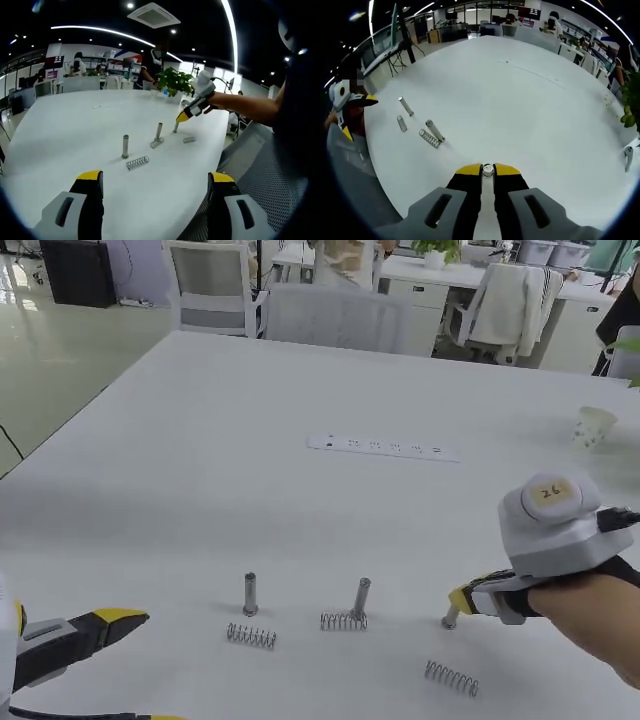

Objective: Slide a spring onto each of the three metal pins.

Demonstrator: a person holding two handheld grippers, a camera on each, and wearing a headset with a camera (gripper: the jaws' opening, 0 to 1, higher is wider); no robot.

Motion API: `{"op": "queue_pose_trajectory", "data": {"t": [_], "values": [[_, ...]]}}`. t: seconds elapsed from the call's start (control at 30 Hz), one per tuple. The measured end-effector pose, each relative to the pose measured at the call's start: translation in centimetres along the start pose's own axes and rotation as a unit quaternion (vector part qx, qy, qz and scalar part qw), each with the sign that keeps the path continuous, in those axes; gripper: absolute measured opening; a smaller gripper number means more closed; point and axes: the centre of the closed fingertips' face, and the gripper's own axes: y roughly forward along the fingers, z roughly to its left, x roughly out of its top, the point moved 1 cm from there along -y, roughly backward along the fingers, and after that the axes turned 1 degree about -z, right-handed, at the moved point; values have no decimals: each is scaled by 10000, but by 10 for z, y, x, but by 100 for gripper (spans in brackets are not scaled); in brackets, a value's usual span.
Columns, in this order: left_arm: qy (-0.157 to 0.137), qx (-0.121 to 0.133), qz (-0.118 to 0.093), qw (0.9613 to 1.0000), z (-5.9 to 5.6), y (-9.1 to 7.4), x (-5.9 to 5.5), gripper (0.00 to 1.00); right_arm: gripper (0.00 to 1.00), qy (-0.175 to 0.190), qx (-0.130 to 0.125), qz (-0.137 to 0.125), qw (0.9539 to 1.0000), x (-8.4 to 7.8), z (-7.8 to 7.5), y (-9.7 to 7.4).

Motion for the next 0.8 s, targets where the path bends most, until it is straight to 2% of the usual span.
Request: {"op": "queue_pose_trajectory", "data": {"t": [0.8], "values": [[-4, -28, -3, 10000, -1, 1, -1, 82, 9, -166, 36, -7, 9999, -2, 2, -3]]}}
